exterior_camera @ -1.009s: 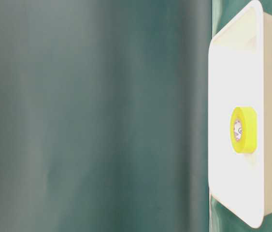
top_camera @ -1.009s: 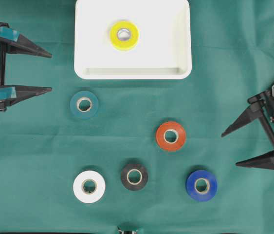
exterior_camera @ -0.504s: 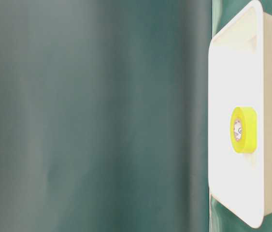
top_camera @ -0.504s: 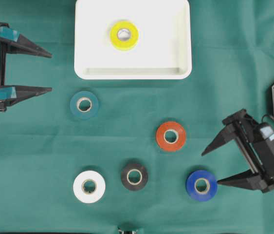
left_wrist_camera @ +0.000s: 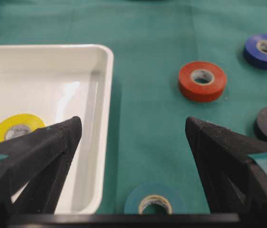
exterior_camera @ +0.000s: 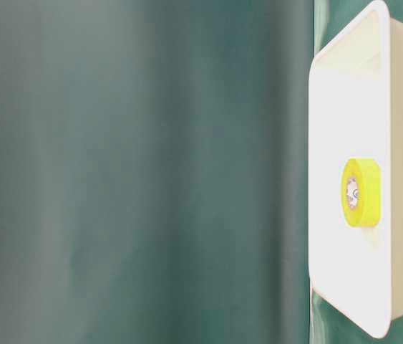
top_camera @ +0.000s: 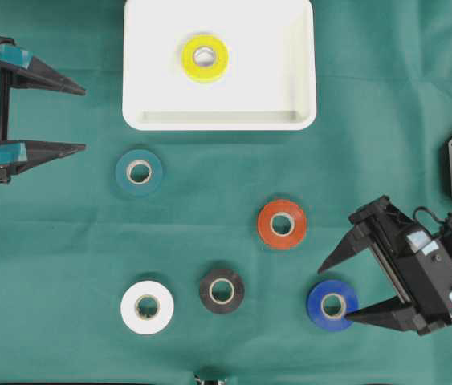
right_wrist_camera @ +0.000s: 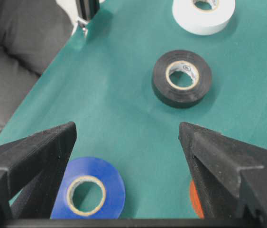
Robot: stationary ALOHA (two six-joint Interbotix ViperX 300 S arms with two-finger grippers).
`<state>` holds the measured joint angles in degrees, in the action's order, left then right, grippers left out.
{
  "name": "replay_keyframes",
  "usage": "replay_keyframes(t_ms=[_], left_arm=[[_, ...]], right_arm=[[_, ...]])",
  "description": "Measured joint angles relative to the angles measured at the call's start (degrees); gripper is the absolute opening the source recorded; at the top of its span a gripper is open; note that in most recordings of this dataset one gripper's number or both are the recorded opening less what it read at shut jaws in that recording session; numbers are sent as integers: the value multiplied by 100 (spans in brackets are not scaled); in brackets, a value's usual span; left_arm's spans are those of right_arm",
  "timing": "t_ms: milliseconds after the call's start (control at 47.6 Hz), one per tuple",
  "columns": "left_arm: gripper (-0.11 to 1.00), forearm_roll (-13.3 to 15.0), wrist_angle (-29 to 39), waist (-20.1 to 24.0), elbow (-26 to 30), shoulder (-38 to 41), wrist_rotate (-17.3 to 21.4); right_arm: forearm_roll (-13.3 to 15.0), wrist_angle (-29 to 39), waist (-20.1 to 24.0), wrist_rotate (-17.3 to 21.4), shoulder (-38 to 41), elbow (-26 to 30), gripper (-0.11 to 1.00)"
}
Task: Pick up the tape from a random location and place it into the white case.
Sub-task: 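Move the right gripper toward the blue tape roll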
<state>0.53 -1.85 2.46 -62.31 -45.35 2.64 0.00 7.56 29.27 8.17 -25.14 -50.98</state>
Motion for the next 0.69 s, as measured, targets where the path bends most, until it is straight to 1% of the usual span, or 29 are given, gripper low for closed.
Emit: replay_keyframes(t_ms=[441,546,693], left_arm=[[98,0,35,9,0,-9,0],[98,0,35,9,-9,-9,0],[98,0,35,9,-9,-9,0]], right_arm=[[0,79,9,44,9,9,92],[0,308,0,114,88,88,92],[0,914,9,246,316,352,92]])
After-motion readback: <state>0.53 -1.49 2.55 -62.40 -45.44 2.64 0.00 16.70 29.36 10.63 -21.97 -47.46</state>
